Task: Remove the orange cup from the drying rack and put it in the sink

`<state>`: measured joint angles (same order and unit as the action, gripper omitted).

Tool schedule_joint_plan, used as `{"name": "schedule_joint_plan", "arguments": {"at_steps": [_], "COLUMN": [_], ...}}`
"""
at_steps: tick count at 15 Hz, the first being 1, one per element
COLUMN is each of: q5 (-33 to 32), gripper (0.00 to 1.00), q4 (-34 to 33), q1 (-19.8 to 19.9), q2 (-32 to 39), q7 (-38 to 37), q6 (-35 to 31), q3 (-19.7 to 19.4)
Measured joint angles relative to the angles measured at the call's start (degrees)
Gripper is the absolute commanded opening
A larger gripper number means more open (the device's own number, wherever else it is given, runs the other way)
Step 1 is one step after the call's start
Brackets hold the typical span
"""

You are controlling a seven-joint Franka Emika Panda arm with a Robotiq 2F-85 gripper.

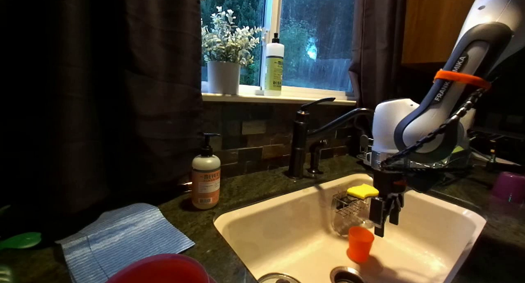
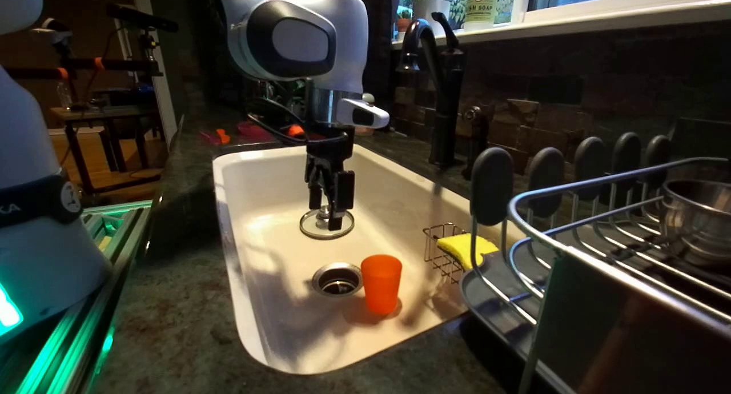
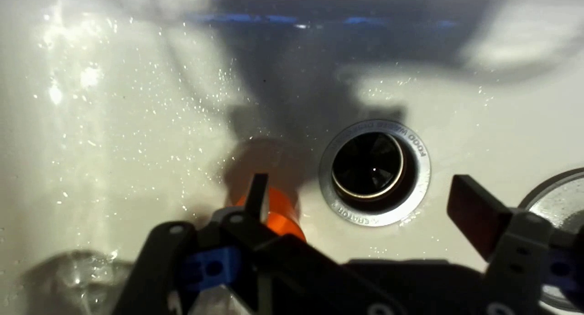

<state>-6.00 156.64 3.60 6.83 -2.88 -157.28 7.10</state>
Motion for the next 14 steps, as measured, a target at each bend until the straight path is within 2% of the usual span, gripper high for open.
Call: {"name": "schedule_joint_plan", "arguments": {"at_steps": [5, 14], "q5": [-0.55, -0.76], "gripper": [1.00, 1.00], "q4": [-0.05, -0.49], "q1": [-1.71, -3.54], "q2": [-9.83, -26.75], "q7": [-0.11, -0.48], "q6": [13.81, 34.61], "q3": [-1.87, -1.92]}}
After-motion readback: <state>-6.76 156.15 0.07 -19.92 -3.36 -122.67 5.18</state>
